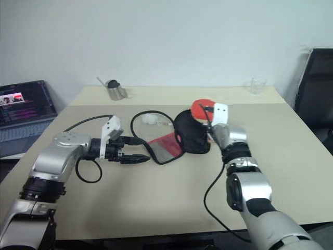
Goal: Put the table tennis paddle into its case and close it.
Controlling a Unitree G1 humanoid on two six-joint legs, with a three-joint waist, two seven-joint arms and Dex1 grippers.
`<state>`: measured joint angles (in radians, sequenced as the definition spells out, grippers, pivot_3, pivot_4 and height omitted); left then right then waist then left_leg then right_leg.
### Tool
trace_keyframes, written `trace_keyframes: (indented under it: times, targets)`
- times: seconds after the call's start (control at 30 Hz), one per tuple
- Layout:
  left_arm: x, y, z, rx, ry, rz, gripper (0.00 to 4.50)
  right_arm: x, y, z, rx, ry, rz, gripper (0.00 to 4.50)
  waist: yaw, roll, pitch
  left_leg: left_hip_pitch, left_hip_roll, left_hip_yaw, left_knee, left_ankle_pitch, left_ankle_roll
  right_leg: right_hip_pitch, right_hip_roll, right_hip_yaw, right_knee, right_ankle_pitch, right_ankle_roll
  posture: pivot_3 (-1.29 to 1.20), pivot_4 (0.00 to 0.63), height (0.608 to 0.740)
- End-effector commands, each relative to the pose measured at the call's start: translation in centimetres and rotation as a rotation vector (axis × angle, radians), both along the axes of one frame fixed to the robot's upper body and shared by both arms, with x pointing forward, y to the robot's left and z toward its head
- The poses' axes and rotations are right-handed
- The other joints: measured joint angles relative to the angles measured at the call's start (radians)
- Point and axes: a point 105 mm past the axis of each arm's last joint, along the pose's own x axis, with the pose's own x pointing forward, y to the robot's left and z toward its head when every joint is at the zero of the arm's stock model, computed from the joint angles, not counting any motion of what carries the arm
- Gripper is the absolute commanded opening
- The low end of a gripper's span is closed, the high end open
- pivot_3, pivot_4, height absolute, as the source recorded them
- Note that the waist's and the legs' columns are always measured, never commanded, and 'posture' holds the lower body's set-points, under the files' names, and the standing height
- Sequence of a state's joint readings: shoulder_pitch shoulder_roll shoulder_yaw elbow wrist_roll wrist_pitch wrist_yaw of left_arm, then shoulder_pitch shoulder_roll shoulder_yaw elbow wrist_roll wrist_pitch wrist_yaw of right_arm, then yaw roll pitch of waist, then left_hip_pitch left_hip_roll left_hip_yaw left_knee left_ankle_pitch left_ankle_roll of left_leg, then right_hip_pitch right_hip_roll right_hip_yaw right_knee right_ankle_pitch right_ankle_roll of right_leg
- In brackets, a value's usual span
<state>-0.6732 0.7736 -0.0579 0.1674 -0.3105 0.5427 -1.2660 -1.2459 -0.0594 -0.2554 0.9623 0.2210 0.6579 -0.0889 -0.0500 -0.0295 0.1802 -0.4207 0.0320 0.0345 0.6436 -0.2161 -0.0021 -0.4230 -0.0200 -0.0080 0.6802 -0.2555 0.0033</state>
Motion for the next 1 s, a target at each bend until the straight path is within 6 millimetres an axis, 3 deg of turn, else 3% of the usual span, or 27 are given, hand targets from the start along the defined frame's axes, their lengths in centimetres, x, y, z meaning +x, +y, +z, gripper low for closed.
trace_keyframes:
  times: [0.03,0.23,1.0]
  targets:
    - [-0.4,0.8,1.6,-0.007,-0.054,0.026,4.14,0.7,1.3,4.3,0.042,-0.137,0.01,1.09,0.0,0.0,0.0,0.0,0.0,0.0,0.0,0.0,0.0,0.0,0.0,0.0,0.0,0.0,0.0,0.0,0.15,0.74]
    - [-1.1,1.0,1.5,-0.007,-0.046,0.046,4.14,0.7,2.6,3.2,0.046,-0.118,0.022,1.09,0.001,0.0,0.0,0.0,-0.001,0.0,0.0,0.0,0.0,0.0,-0.001,-0.001,-0.001,0.0,0.0,0.0,0.15,0.74]
    - [-1.8,0.5,1.0,-0.006,-0.024,0.047,4.14,0.2,2.0,-1.6,0.003,-0.007,-0.013,1.09,0.001,0.0,0.0,0.0,0.0,0.0,0.0,0.0,0.0,0.0,-0.001,-0.001,0.0,0.0,0.0,0.0,0.15,0.74]
